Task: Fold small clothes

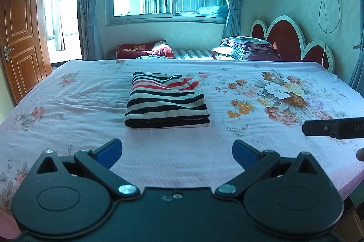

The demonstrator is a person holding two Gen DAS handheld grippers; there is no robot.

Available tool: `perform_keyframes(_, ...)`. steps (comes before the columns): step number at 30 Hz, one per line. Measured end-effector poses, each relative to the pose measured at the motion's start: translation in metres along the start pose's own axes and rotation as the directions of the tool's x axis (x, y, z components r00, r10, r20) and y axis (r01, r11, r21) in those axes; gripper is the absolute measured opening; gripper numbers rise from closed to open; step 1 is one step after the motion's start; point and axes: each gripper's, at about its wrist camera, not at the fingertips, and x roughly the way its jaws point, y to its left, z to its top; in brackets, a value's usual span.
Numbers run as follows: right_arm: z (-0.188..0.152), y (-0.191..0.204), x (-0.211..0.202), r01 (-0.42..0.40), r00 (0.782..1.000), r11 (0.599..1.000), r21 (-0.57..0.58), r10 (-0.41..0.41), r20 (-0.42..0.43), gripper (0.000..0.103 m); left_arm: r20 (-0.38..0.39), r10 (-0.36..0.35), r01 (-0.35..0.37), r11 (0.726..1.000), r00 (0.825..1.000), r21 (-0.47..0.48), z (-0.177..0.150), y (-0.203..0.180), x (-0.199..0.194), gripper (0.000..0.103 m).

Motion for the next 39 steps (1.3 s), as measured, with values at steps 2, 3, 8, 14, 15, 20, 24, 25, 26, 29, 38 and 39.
perform_keyframes(2, -0.005, 0.003, -0.01, 0.008, 1.0, 1.0, -0.015, -0.008, 0.009, 0.103, 0.012, 0.0, 0.0, 1.0, 1.0, -0.003, -0.002, -0.001, -0.009, 0.103)
perform_keyframes(3, -0.007, 0.005, -0.014, 0.012, 1.0, 1.0, -0.022, -0.012, 0.011, 0.103, 0.014, -0.004, 0.004, 1.0, 1.0, -0.002, -0.003, -0.001, -0.014, 0.103)
perform_keyframes(8, -0.021, 0.005, -0.03, 0.016, 1.0, 1.0, -0.013, -0.016, 0.007, 0.103, 0.01, -0.009, 0.009, 1.0, 1.0, -0.009, -0.01, -0.003, -0.025, 0.103)
perform_keyframes(14, -0.026, 0.003, -0.04, 0.031, 0.999, 1.0, -0.006, -0.031, 0.017, 0.103, 0.013, -0.023, 0.023, 1.0, 1.0, 0.006, -0.014, -0.01, -0.031, 0.103)
perform_keyframes(15, -0.025, 0.004, -0.041, 0.031, 0.999, 0.999, -0.007, -0.031, 0.02, 0.103, 0.016, -0.027, 0.026, 1.0, 1.0, 0.007, -0.014, -0.01, -0.033, 0.103)
perform_keyframes(20, -0.022, 0.005, -0.044, 0.028, 0.999, 0.999, -0.022, -0.028, 0.029, 0.103, 0.026, -0.029, 0.029, 1.0, 0.999, 0.007, -0.013, -0.011, -0.036, 0.103)
perform_keyframes(24, -0.02, 0.006, -0.044, 0.026, 0.999, 0.999, -0.031, -0.025, 0.035, 0.103, 0.032, -0.028, 0.028, 1.0, 0.999, 0.005, -0.01, -0.011, -0.036, 0.103)
perform_keyframes(25, -0.019, 0.007, -0.045, 0.027, 0.999, 0.999, -0.033, -0.025, 0.037, 0.103, 0.033, -0.027, 0.027, 1.0, 0.999, 0.005, -0.01, -0.011, -0.036, 0.103)
perform_keyframes(26, -0.018, 0.006, -0.045, 0.027, 0.999, 0.999, -0.034, -0.025, 0.039, 0.103, 0.034, -0.027, 0.027, 1.0, 0.999, 0.006, -0.01, -0.011, -0.036, 0.103)
perform_keyframes(29, -0.017, 0.006, -0.044, 0.026, 0.999, 0.999, -0.037, -0.024, 0.041, 0.103, 0.035, -0.028, 0.028, 1.0, 0.999, 0.006, -0.009, -0.011, -0.036, 0.103)
perform_keyframes(38, -0.016, 0.006, -0.044, 0.022, 0.999, 0.999, -0.04, -0.021, 0.039, 0.103, 0.028, -0.024, 0.024, 1.0, 0.999, 0.009, -0.008, -0.01, -0.034, 0.103)
perform_keyframes(39, -0.016, 0.006, -0.044, 0.023, 0.999, 0.999, -0.041, -0.021, 0.04, 0.103, 0.028, -0.024, 0.024, 1.0, 0.999, 0.008, -0.008, -0.01, -0.033, 0.103)
